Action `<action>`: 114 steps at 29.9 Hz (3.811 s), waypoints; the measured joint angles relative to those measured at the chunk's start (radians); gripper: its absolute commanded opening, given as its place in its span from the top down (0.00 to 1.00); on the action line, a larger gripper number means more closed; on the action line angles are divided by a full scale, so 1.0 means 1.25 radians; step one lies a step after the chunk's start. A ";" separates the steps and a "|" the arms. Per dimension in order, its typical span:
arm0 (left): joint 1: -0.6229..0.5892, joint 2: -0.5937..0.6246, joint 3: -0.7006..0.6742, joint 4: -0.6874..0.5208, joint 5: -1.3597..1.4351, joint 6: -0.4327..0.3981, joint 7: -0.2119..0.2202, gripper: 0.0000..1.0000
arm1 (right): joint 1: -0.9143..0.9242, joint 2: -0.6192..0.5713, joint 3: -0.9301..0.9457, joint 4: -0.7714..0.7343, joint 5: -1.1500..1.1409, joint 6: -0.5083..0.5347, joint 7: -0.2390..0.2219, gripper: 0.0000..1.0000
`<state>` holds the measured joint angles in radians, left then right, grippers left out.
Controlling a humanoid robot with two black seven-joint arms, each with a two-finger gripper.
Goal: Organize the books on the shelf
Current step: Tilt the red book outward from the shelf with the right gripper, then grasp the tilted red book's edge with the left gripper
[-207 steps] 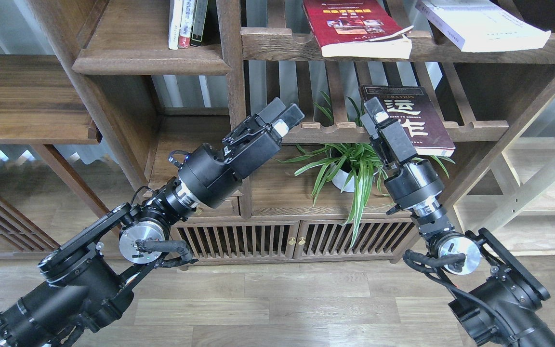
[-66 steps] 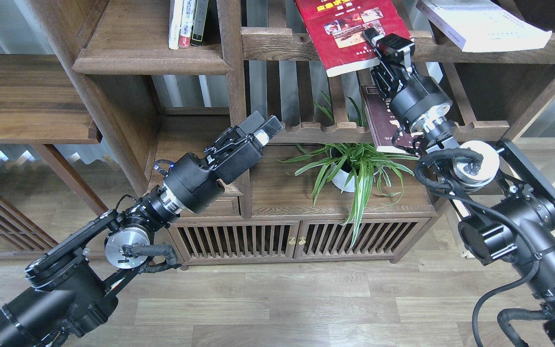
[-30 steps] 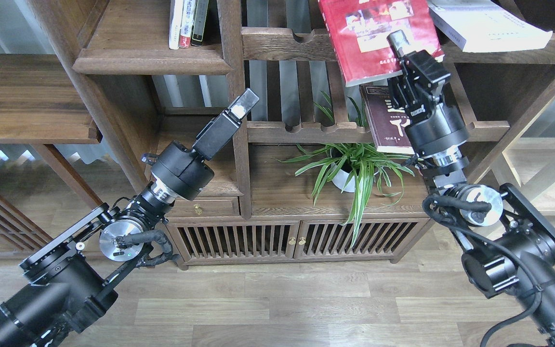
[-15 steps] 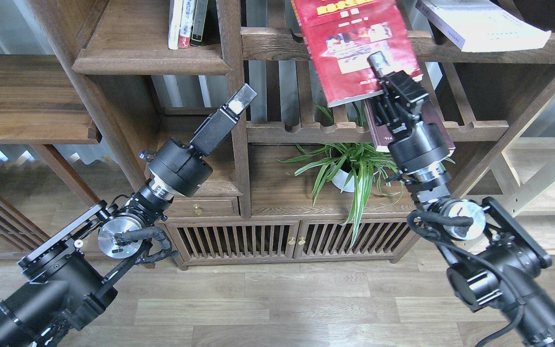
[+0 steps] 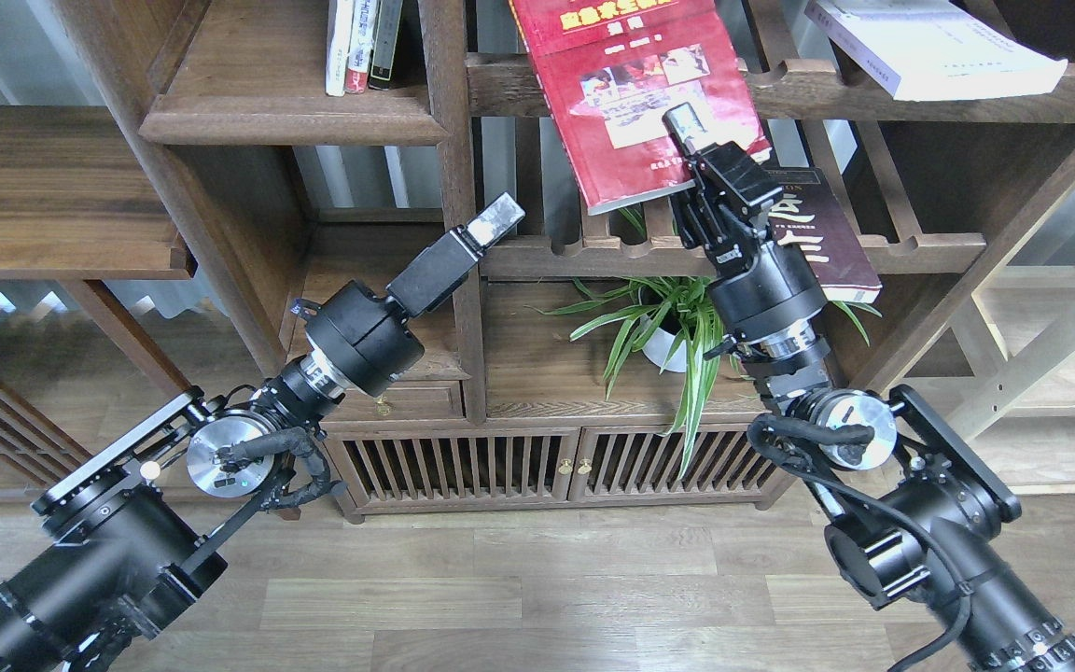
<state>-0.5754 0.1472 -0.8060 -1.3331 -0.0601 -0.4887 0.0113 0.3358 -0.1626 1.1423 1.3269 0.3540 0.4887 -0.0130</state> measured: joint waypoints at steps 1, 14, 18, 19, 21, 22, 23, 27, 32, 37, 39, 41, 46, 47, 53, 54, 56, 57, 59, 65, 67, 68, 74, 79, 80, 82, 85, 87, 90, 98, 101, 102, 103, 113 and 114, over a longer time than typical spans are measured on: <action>-0.001 0.000 -0.002 0.000 -0.003 0.000 0.003 0.00 | 0.000 0.001 -0.001 0.000 -0.001 0.000 -0.001 0.98; -0.047 0.003 -0.007 0.000 -0.129 0.000 0.022 0.01 | -0.019 -0.009 -0.029 0.000 -0.010 0.000 -0.013 0.98; -0.050 0.011 -0.008 0.005 -0.144 0.000 0.059 0.01 | -0.035 -0.010 -0.029 -0.002 -0.010 0.000 -0.040 0.97; -0.050 0.015 -0.008 0.006 -0.146 0.000 0.066 0.01 | -0.040 -0.010 -0.029 -0.002 -0.010 0.000 -0.045 0.97; -0.050 0.021 -0.008 0.008 -0.147 0.000 0.073 0.01 | -0.047 -0.010 -0.030 -0.002 -0.010 0.000 -0.051 0.97; -0.050 0.023 -0.008 0.008 -0.147 0.000 0.075 0.01 | -0.050 -0.009 -0.030 -0.002 -0.010 0.000 -0.052 0.97; -0.051 0.026 -0.008 0.009 -0.147 0.000 0.078 0.01 | -0.052 -0.008 -0.030 -0.002 -0.010 0.000 -0.053 0.97; -0.056 0.044 -0.015 0.010 -0.158 0.000 0.112 0.01 | -0.054 -0.003 -0.031 -0.002 -0.010 0.000 -0.055 0.97; -0.056 0.056 -0.018 0.018 -0.181 0.000 0.170 0.01 | -0.054 0.000 -0.041 -0.002 -0.010 0.000 -0.056 0.97; -0.059 0.057 -0.027 0.031 -0.184 0.000 0.183 0.01 | -0.044 0.006 -0.057 -0.002 -0.010 0.000 -0.056 0.97; -0.067 0.057 -0.029 0.039 -0.184 0.000 0.184 0.01 | -0.040 0.007 -0.062 -0.003 -0.010 0.000 -0.056 0.97; -0.074 0.054 -0.030 0.049 -0.188 0.000 0.185 0.01 | -0.035 0.012 -0.064 -0.002 -0.010 0.000 -0.056 0.97; -0.087 0.049 -0.030 0.057 -0.210 0.000 0.188 0.01 | -0.032 0.021 -0.070 -0.003 -0.010 0.000 -0.056 0.97; -0.089 0.049 -0.030 0.058 -0.213 0.000 0.188 0.01 | -0.032 0.022 -0.074 -0.003 -0.010 0.000 -0.056 0.97; -0.108 0.039 -0.030 0.076 -0.217 0.000 0.200 0.01 | -0.031 0.021 -0.083 -0.002 -0.010 0.000 -0.059 0.97; -0.113 0.034 -0.030 0.083 -0.218 0.000 0.202 0.01 | -0.031 0.021 -0.083 -0.002 -0.010 0.000 -0.060 0.97; -0.120 0.022 -0.030 0.092 -0.218 0.000 0.203 0.01 | -0.031 0.020 -0.083 -0.003 -0.011 0.000 -0.062 0.97; -0.123 0.017 -0.030 0.095 -0.218 0.000 0.204 0.01 | -0.031 0.020 -0.083 -0.003 -0.011 0.000 -0.063 0.97; -0.125 0.014 -0.028 0.096 -0.216 0.000 0.206 0.01 | -0.031 0.020 -0.083 -0.003 -0.012 0.000 -0.064 0.97; -0.127 0.012 -0.024 0.097 -0.211 0.000 0.210 0.01 | -0.032 0.022 -0.083 -0.002 -0.022 0.000 -0.064 0.97; -0.127 0.013 -0.024 0.097 -0.210 0.000 0.210 0.01 | -0.033 0.022 -0.083 -0.002 -0.023 0.000 -0.064 0.97; -0.128 0.013 -0.024 0.097 -0.209 0.000 0.210 0.01 | -0.033 0.022 -0.083 -0.002 -0.024 0.000 -0.064 0.97; -0.138 0.020 -0.024 0.097 -0.198 0.000 0.210 0.11 | -0.032 0.022 -0.083 -0.003 -0.024 0.000 -0.064 0.97; -0.144 0.022 -0.024 0.097 -0.195 0.000 0.210 0.29 | -0.032 0.022 -0.083 -0.002 -0.025 0.000 -0.064 0.97; -0.144 0.022 -0.024 0.097 -0.194 0.000 0.210 0.33 | -0.032 0.022 -0.083 -0.002 -0.025 0.000 -0.064 0.97; -0.144 0.022 -0.024 0.097 -0.195 0.000 0.210 0.36 | -0.032 0.022 -0.083 -0.002 -0.025 0.000 -0.064 0.97; -0.144 0.022 -0.025 0.097 -0.194 0.000 0.212 0.40 | -0.031 0.022 -0.083 -0.002 -0.024 0.001 -0.064 0.97; -0.144 0.022 -0.026 0.097 -0.194 0.000 0.215 0.45 | -0.032 0.022 -0.083 -0.002 -0.025 0.001 -0.064 0.97; -0.144 0.022 -0.028 0.097 -0.194 0.000 0.221 0.47 | -0.032 0.022 -0.082 -0.002 -0.025 0.001 -0.064 0.97; -0.143 0.022 -0.030 0.097 -0.197 0.000 0.225 0.69 | -0.032 0.023 -0.082 -0.002 -0.025 0.000 -0.064 0.97; -0.142 0.022 -0.031 0.097 -0.202 0.000 0.226 0.69 | -0.032 0.023 -0.082 -0.002 -0.024 0.000 -0.064 0.97; -0.142 0.021 -0.031 0.097 -0.203 0.000 0.225 0.70 | -0.032 0.023 -0.082 -0.002 -0.024 0.000 -0.064 0.97; -0.142 0.020 -0.031 0.097 -0.204 0.000 0.225 0.72 | -0.032 0.023 -0.081 -0.002 -0.024 0.000 -0.064 0.97; -0.140 0.016 -0.039 0.093 -0.206 0.000 0.226 0.86 | -0.030 0.023 -0.082 -0.002 -0.024 0.000 -0.064 0.97; -0.138 0.016 -0.041 0.092 -0.206 0.000 0.227 0.90 | -0.029 0.023 -0.082 -0.002 -0.024 0.000 -0.065 0.97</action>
<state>-0.7485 0.1674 -0.8569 -1.2178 -0.3172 -0.4886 0.2949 0.2992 -0.1337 1.0398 1.3246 0.3239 0.4889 -0.0936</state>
